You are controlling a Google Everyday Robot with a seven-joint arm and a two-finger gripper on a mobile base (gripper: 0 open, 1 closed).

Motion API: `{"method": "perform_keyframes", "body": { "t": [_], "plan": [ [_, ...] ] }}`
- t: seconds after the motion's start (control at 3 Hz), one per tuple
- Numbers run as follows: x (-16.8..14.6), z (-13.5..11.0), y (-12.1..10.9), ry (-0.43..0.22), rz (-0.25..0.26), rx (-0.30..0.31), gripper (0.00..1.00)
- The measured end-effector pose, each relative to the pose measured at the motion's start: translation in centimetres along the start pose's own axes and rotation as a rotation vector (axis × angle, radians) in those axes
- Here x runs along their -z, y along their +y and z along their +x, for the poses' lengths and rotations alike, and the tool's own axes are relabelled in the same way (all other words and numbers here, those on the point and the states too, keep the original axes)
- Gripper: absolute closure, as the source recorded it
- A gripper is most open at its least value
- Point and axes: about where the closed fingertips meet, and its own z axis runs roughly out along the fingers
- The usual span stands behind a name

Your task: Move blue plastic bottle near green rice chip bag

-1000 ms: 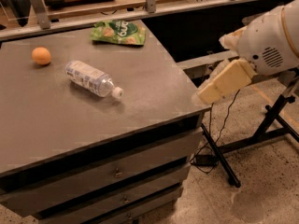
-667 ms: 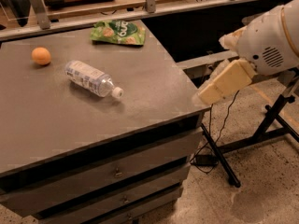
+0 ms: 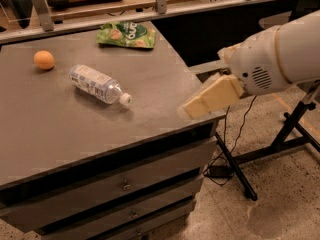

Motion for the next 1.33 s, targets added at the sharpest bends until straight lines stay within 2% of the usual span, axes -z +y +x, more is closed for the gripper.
{"method": "perform_keyframes", "body": {
  "t": [0.33,0.67,1.0,1.33],
  "plan": [
    [-6.0,-2.4,2.4,-0.125,-0.037,-0.018,0.0],
    [-9.4,-3.8,3.6,-0.189,-0.053,0.0,0.0],
    [-12.1,-3.8,4.4,-0.234,-0.019,-0.011,0.0],
    [-12.4,-4.4,3.9,-0.253,0.023,-0.012,0.0]
  ]
}}
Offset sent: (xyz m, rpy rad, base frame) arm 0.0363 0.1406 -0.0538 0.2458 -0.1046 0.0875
